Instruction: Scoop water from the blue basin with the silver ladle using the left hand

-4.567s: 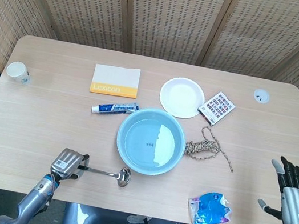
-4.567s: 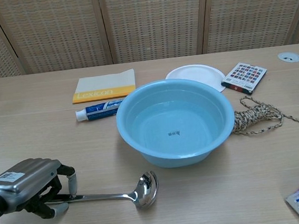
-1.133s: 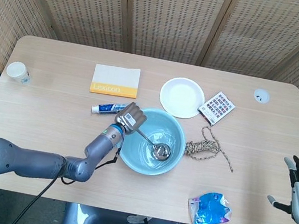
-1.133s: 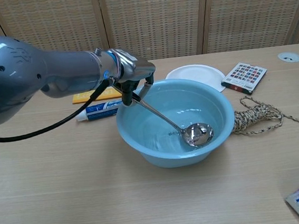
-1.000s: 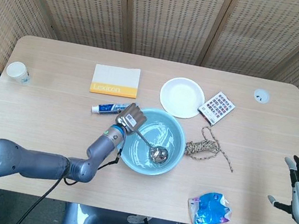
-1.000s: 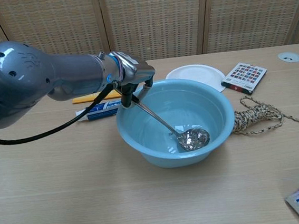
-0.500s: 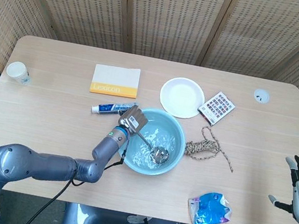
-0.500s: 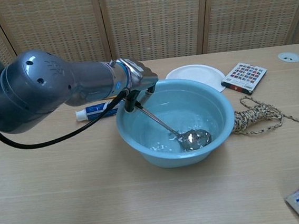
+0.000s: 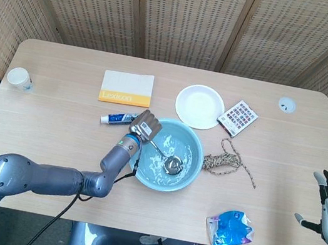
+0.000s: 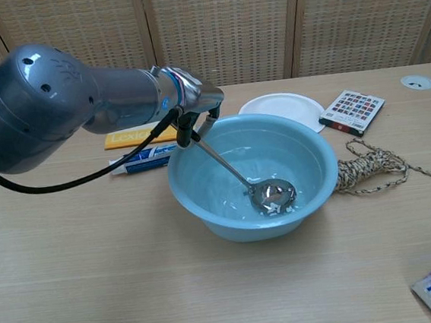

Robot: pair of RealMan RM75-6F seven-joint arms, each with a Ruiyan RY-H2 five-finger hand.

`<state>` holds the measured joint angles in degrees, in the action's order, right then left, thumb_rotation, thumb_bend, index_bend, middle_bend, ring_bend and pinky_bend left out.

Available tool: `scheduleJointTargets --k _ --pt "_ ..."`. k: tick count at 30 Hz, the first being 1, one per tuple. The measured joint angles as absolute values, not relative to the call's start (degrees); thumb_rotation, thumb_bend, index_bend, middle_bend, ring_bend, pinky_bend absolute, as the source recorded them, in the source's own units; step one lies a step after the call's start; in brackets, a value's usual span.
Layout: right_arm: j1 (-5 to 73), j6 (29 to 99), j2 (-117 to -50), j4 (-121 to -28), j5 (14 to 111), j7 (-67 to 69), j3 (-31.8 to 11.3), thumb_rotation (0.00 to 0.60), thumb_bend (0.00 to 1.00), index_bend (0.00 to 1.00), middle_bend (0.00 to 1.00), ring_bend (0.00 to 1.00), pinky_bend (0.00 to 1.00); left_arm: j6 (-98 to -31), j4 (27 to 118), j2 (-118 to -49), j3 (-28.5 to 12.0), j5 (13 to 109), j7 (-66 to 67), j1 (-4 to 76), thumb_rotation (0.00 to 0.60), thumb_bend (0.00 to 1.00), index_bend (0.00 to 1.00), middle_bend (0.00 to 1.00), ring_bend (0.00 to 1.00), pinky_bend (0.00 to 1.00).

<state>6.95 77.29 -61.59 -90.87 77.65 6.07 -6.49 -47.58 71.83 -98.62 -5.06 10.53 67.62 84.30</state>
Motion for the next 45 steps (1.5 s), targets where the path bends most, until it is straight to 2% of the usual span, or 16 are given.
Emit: scheduleJointTargets --k 21,35,45 --pt "7.08 77.18 -61.95 -91.13 77.51 4.82 -6.41 0.6 0.0 0.0 0.0 0.0 0.0 -52.91 88.21 -84.06 -8.41 5.12 67.75 87.44 0.6 0.85 1.0 0.93 0.99 1.0" --pt "6.93 77.51 -61.8 -91.27 77.39 4.93 -6.56 0.6 0.0 0.0 0.0 0.0 0.0 -52.26 94.08 -77.06 -8.98 -7.78 70.07 91.42 0.6 0.85 1.0 0.93 0.99 1.0" --pt "6.98 77.54 -61.98 -91.37 77.68 4.43 -6.39 0.6 0.0 0.0 0.0 0.0 0.0 -54.26 97.45 -73.73 -9.15 -16.94 74.15 95.7 0.6 0.85 1.0 0.93 0.99 1.0"
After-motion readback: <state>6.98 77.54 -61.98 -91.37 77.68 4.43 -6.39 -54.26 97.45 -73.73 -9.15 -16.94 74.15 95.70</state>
